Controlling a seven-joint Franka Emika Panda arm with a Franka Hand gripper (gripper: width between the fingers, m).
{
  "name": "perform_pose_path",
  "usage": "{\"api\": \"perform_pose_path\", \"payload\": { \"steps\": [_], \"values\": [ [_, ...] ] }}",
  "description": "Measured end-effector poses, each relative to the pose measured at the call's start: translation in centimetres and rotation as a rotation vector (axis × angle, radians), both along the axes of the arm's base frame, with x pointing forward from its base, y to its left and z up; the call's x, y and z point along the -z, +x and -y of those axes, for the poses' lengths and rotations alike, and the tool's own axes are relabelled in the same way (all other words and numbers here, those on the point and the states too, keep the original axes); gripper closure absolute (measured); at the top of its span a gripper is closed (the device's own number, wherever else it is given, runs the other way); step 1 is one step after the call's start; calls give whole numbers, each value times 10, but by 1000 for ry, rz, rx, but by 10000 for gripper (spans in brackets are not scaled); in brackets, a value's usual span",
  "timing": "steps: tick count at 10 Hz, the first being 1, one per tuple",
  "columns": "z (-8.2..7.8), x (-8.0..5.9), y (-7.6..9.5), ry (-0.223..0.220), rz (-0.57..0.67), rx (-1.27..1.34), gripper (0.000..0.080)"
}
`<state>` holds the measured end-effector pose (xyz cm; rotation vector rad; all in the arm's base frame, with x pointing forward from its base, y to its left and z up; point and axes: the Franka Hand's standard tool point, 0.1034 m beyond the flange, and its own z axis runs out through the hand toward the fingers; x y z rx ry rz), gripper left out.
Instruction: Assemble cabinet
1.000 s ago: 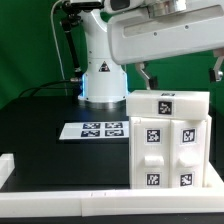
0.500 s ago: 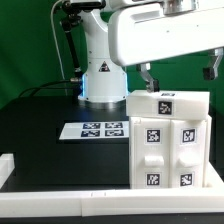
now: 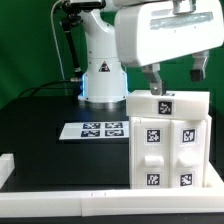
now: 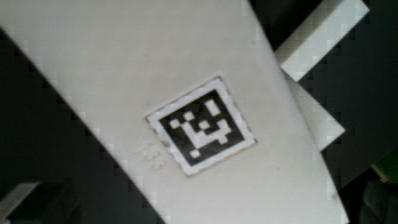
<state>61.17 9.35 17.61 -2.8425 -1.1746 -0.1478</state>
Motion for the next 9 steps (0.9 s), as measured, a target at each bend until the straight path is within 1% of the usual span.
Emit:
{"api": "perform_pose_path", "payload": {
  "steps": [2, 4, 6, 8, 9],
  "values": [
    [2, 4, -1, -18, 12, -199, 2],
    [5, 12, -4, -27, 14, -303, 2],
    [6, 26, -8, -24, -10, -290, 2],
    [6, 27, -9, -24, -14, -285, 2],
    [7, 27, -9, -23, -15, -268, 125]
  ]
}}
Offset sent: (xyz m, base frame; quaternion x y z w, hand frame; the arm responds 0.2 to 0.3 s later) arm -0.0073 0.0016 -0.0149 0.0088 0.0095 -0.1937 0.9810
